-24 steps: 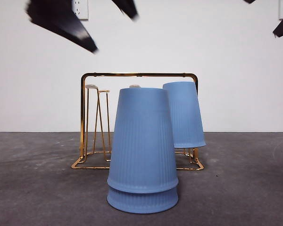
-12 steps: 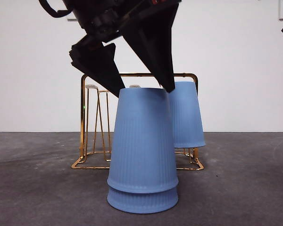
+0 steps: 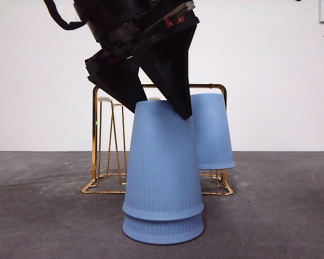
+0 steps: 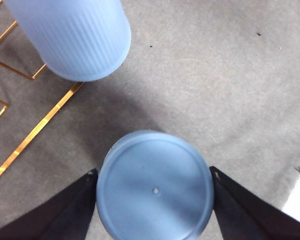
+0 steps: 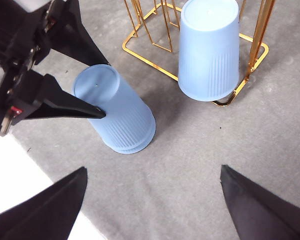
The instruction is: Pick the top cup and place it on cupholder, pick up the mid cup and place it on cupholder, last pick the bottom cup and place it on cupholder.
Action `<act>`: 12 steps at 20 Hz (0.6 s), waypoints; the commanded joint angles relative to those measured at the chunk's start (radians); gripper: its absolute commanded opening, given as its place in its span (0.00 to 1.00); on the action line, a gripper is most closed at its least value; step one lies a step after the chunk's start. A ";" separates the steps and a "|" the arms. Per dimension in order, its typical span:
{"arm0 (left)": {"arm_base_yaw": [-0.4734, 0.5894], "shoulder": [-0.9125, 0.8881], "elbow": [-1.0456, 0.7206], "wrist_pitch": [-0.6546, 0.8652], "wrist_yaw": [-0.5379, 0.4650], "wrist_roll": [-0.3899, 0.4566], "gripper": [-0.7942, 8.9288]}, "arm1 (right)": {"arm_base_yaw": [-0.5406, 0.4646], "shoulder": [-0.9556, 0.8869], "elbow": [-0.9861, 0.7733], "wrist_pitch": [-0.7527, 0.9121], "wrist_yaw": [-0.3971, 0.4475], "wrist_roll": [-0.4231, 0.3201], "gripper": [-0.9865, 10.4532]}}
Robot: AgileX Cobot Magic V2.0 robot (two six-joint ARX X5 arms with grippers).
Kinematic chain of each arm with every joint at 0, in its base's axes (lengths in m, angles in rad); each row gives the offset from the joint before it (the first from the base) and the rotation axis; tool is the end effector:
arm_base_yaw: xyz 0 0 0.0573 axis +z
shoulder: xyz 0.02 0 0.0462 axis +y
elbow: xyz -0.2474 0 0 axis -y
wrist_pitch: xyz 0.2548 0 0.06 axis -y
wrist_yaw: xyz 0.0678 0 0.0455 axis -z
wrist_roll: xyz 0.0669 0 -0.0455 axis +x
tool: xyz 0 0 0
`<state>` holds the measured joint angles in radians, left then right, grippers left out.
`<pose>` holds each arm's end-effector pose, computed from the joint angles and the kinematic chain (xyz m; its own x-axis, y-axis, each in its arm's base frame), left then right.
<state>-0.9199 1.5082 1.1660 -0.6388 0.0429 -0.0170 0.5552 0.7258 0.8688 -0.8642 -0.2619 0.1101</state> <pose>0.2035 -0.2719 0.2095 0.3026 -0.4681 -0.8303 0.8006 0.5975 -0.0451 0.1422 0.1086 0.2760 0.4800 0.6024 -0.6378 -0.6086 0.7522 0.2524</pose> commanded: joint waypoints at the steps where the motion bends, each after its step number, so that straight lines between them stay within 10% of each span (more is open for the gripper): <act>1: -0.011 0.020 0.021 0.002 -0.002 0.008 0.39 | 0.007 0.002 0.004 0.003 0.000 0.009 0.46; 12: -0.011 0.014 0.042 -0.050 -0.002 0.005 0.33 | 0.007 0.002 0.004 0.003 0.000 0.004 0.46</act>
<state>-0.9199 1.5082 1.1854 -0.6842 0.0425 -0.0143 0.5552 0.7258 0.8688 -0.8642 -0.2615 0.1097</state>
